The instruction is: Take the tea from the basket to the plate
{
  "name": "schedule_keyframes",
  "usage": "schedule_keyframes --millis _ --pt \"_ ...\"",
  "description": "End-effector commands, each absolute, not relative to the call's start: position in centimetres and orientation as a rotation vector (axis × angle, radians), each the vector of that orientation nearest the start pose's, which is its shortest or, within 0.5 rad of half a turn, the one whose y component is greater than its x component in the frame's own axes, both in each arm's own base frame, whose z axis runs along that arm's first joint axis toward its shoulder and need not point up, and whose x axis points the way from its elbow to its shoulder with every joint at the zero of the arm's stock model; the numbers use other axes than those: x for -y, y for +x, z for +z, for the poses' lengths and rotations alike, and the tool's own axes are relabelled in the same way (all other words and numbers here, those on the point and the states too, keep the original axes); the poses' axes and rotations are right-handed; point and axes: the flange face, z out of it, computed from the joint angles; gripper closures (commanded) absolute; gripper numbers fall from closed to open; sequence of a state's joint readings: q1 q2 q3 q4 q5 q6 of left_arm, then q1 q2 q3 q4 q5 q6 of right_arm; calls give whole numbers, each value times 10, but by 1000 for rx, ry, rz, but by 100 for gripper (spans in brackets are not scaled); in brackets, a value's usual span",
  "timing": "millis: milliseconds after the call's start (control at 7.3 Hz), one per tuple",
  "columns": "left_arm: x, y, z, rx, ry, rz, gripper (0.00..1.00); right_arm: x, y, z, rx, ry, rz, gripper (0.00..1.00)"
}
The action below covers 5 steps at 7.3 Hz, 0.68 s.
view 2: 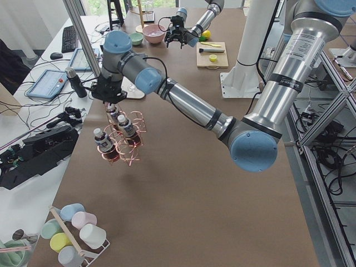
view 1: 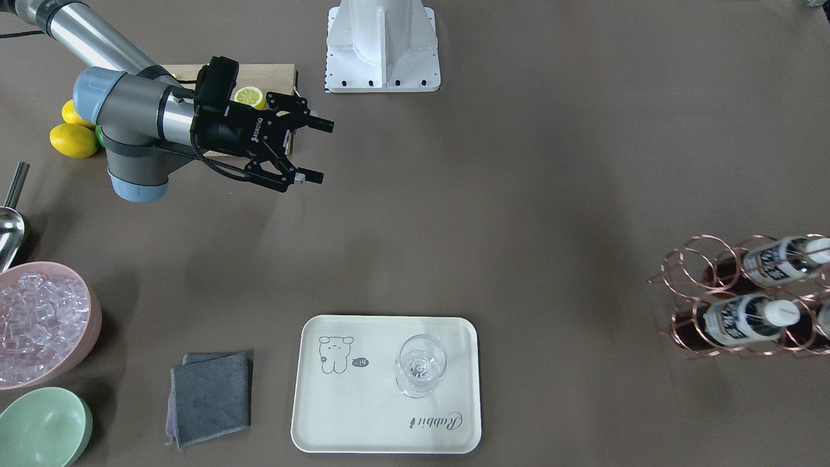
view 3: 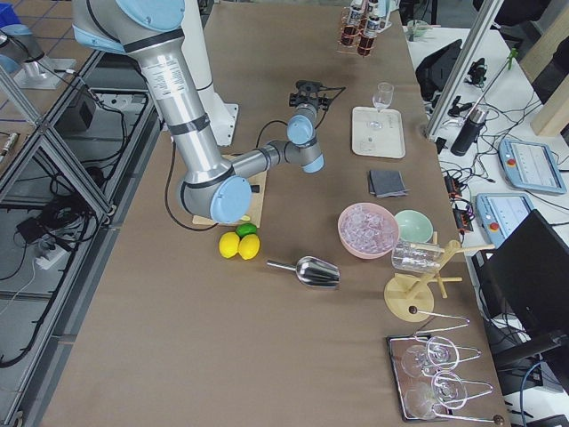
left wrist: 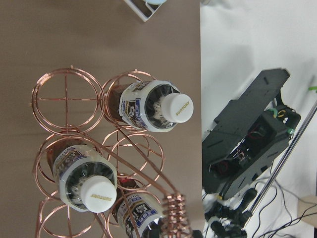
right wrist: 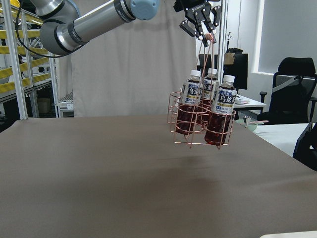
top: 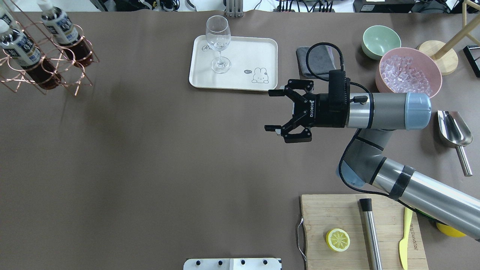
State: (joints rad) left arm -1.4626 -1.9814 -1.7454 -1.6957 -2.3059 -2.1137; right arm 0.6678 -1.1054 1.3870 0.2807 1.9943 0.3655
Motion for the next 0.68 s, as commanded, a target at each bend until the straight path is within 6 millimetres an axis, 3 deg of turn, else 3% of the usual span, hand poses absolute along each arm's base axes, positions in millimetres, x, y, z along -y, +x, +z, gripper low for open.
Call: schedule_keyframes --millis 0,274,411,548 --pt "556 140 197 -1044 -552 -1534 100 437 -406 306 1484 1577 -767 0" --pt "514 240 102 -1050 -633 -1498 100 437 -403 308 1485 1584 -766 0" --pt "492 281 57 -1041 -663 -1499 100 436 -402 310 1484 1582 -766 0" --pt "467 324 32 -1031 -626 -1519 100 437 -403 310 1484 1581 -766 0"
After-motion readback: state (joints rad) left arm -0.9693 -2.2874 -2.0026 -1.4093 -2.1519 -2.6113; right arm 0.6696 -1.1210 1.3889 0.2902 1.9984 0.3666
